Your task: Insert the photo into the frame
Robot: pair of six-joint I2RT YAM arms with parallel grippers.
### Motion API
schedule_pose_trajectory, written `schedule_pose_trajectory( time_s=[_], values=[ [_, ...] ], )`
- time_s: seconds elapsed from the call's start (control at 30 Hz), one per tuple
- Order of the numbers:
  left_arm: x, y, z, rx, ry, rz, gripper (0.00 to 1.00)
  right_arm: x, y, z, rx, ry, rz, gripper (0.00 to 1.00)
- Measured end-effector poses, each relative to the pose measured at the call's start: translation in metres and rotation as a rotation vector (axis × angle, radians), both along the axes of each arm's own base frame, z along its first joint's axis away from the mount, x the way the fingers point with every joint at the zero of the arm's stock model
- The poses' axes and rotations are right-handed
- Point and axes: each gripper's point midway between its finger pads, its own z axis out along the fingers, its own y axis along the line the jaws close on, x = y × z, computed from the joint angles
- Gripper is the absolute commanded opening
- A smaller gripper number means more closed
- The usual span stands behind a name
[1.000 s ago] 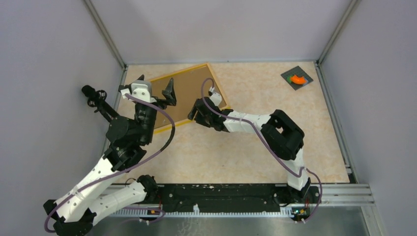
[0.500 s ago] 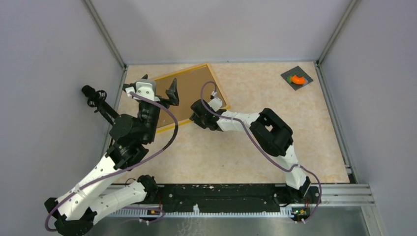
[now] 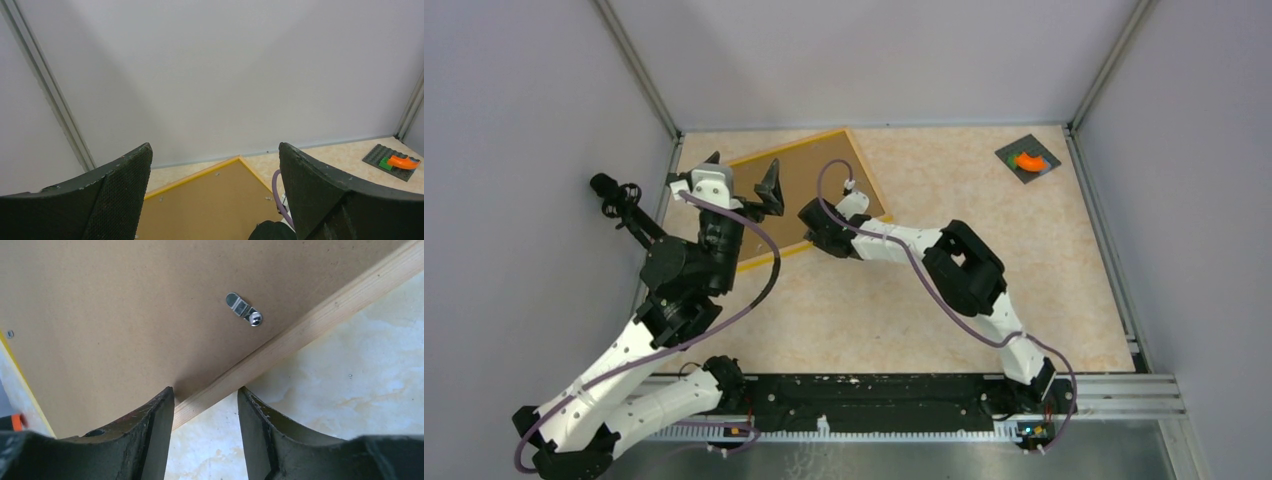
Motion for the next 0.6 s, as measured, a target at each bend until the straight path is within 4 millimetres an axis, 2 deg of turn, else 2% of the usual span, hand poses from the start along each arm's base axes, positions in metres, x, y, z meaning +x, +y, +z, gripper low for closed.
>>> schedule_pose_trajectory(
  time_s=[0.2, 0.43, 0.47, 0.53, 0.6],
  values=[
    [0.0, 0.0, 0.0, -0.003, -0.001, -0.001, 0.99, 0.009, -0.002, 0.0, -0.026, -0.032, -0.028, 0.51],
    [0.0, 0.0, 0.0, -0.002, -0.001, -0.004, 0.99, 0.013, -0.005, -0.001, -0.037, -0.037, -0.038, 0.36],
    [0.0, 0.0, 0.0, -0.002, -0.001, -0.004, 0.99, 0.013, -0.005, -0.001, -0.043, -0.034, -0.035, 0.37],
    [0.0, -0.001, 0.0, -0.001, 0.0, -0.004, 0.99, 0.013, -0.006, 0.002, -0.064, -0.031, -0.019, 0.46],
    [0.0, -0.001, 0.0, -0.001, 0.0, -0.004, 0.99, 0.013, -0.007, 0.001, -0.089, -0.035, 0.0, 0.48]
  ],
)
